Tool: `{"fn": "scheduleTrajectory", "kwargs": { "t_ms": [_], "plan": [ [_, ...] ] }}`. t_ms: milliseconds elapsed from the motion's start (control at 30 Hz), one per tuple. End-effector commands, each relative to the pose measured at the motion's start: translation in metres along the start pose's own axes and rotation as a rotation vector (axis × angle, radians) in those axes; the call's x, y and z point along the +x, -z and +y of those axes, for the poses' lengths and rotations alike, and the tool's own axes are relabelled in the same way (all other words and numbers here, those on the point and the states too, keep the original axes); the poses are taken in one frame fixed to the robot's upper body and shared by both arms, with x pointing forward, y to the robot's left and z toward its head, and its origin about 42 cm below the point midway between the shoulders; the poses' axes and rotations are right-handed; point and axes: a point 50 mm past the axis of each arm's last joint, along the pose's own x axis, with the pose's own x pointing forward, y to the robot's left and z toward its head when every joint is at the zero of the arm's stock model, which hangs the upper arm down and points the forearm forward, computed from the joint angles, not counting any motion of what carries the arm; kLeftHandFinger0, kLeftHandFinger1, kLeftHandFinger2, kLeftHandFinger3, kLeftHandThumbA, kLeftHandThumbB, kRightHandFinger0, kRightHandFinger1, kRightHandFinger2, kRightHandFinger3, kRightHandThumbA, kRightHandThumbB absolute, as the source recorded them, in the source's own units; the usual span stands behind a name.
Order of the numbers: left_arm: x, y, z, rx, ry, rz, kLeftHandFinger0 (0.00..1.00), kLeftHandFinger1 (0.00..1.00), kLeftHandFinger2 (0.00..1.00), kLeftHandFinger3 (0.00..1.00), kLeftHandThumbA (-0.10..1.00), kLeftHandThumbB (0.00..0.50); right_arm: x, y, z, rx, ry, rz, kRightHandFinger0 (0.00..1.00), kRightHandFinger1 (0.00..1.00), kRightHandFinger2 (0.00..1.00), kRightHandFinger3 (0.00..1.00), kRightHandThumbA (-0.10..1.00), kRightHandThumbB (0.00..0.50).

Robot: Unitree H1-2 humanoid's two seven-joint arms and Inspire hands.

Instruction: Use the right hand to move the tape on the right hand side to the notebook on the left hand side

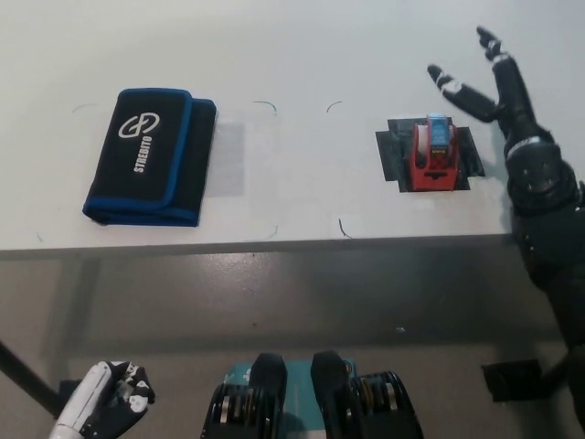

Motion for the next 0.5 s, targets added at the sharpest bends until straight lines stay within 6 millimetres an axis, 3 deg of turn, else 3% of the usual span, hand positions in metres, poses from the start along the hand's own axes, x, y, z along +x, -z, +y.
{"fn": "scheduleTrajectory", "kwargs": {
  "t_ms": [0,67,133,200,333,467],
  "plan": [
    [0.004,-0.006,0.007,0.002,-0.014,-0.047,0.04,0.15,0.36,0.66,0.01,0.191,0.01,-0.02,-0.004,0.042,0.047,-0.101,1.0,1.0,1.0,1.0,0.78,0.5],
    [0.007,-0.009,0.008,0.003,-0.019,-0.057,0.04,0.15,0.37,0.66,0.03,0.194,0.01,-0.016,-0.001,0.046,0.038,-0.086,1.0,1.0,1.0,1.0,0.79,0.5],
    [0.008,-0.01,0.01,0.01,-0.021,-0.06,0.03,0.14,0.37,0.65,0.05,0.196,0.003,0.003,0.006,0.097,0.021,-0.032,1.0,1.0,1.0,1.0,0.7,0.5],
    [0.008,-0.01,0.011,0.018,-0.02,-0.062,0.05,0.16,0.42,0.66,0.07,0.196,0.0,0.012,0.008,0.097,0.019,-0.006,1.0,1.0,1.0,1.0,0.73,0.5],
    [0.006,-0.009,0.01,0.008,-0.015,-0.061,0.03,0.15,0.4,0.66,0.06,0.198,-0.01,0.034,0.013,0.07,0.015,0.057,1.0,1.0,1.0,1.0,0.76,0.5],
    [0.003,-0.007,0.008,0.005,-0.018,-0.046,0.02,0.14,0.38,0.67,0.05,0.193,-0.019,0.05,0.021,0.051,0.001,0.084,1.0,1.0,1.0,1.0,0.72,0.5]
  ]
}}
